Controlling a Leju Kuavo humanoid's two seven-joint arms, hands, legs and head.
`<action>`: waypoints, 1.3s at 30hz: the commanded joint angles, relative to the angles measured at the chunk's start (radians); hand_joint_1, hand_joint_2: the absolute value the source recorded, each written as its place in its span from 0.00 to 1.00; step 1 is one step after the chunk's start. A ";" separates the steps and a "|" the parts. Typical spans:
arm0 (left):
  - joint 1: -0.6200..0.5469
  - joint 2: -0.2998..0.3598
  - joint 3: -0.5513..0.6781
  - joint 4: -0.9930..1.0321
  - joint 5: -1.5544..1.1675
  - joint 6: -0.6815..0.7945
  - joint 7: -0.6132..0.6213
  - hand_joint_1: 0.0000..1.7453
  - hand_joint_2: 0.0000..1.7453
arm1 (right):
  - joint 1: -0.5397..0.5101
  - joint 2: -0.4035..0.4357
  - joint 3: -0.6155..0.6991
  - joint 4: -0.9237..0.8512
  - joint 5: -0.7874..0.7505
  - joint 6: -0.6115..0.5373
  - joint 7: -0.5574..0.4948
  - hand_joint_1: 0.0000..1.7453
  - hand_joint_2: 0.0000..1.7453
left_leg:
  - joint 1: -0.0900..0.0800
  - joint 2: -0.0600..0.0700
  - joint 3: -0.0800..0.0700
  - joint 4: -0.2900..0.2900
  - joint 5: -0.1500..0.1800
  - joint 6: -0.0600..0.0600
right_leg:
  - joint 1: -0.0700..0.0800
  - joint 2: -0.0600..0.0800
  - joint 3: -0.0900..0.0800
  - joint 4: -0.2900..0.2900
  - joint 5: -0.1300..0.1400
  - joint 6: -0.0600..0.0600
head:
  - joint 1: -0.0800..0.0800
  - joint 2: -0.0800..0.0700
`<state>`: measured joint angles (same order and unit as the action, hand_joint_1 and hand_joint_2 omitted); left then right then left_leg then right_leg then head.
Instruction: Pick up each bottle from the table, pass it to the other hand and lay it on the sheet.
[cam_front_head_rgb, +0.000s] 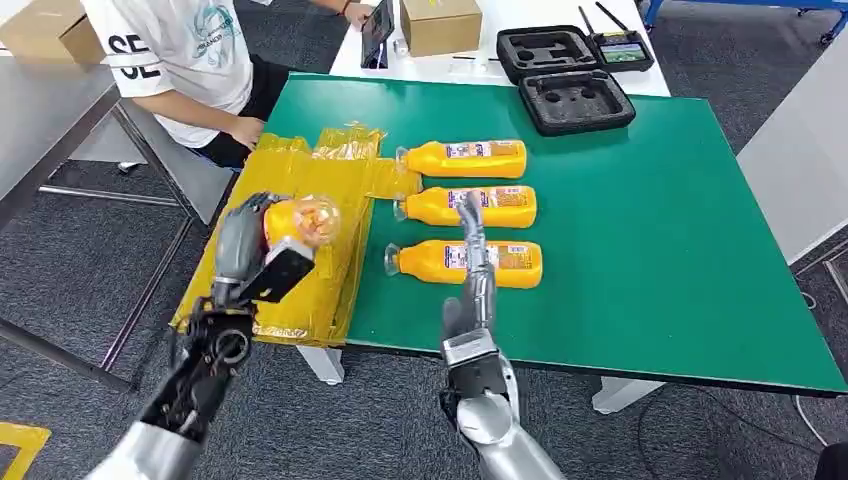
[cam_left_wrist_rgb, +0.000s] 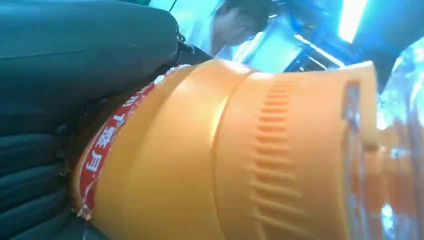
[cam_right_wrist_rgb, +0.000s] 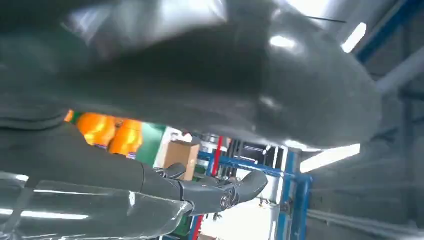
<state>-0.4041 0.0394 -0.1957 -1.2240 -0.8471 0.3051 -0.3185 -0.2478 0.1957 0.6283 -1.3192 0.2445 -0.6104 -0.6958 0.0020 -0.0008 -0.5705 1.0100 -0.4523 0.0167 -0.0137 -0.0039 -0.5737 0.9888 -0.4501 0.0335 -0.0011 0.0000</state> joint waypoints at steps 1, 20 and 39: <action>-0.256 0.122 -0.139 0.300 -0.158 -0.114 0.045 1.00 1.00 | -0.013 -0.049 0.044 -0.051 -0.040 0.025 -0.002 0.00 0.00 | 0.002 -0.002 0.001 0.001 0.000 -0.002 | 0.002 -0.002 0.003 -0.001 0.000 -0.002 | 0.000 0.000; -0.393 0.153 -0.307 0.522 -0.283 -0.362 0.044 1.00 1.00 | -0.004 -0.050 0.046 -0.039 -0.064 0.052 -0.002 0.00 0.00 | 0.001 0.000 0.000 0.000 0.000 -0.001 | 0.001 0.000 0.001 0.000 0.000 -0.001 | 0.000 0.000; -0.506 0.087 -0.282 0.855 -0.210 -0.545 0.024 1.00 1.00 | -0.079 -0.019 0.046 0.075 -0.045 0.095 -0.002 0.00 0.00 | 0.001 0.000 0.000 0.001 0.000 -0.001 | 0.001 0.000 0.001 0.000 0.000 -0.001 | 0.000 0.000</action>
<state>-0.8305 0.1461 -0.4799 -0.5154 -1.0834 -0.2037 -0.2865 -0.2695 0.1816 0.6657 -1.3398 0.1881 -0.5295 -0.6962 0.0019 -0.0008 -0.5714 1.0100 -0.4518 0.0167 -0.0137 -0.0037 -0.5741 0.9893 -0.4500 0.0336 -0.0011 0.0000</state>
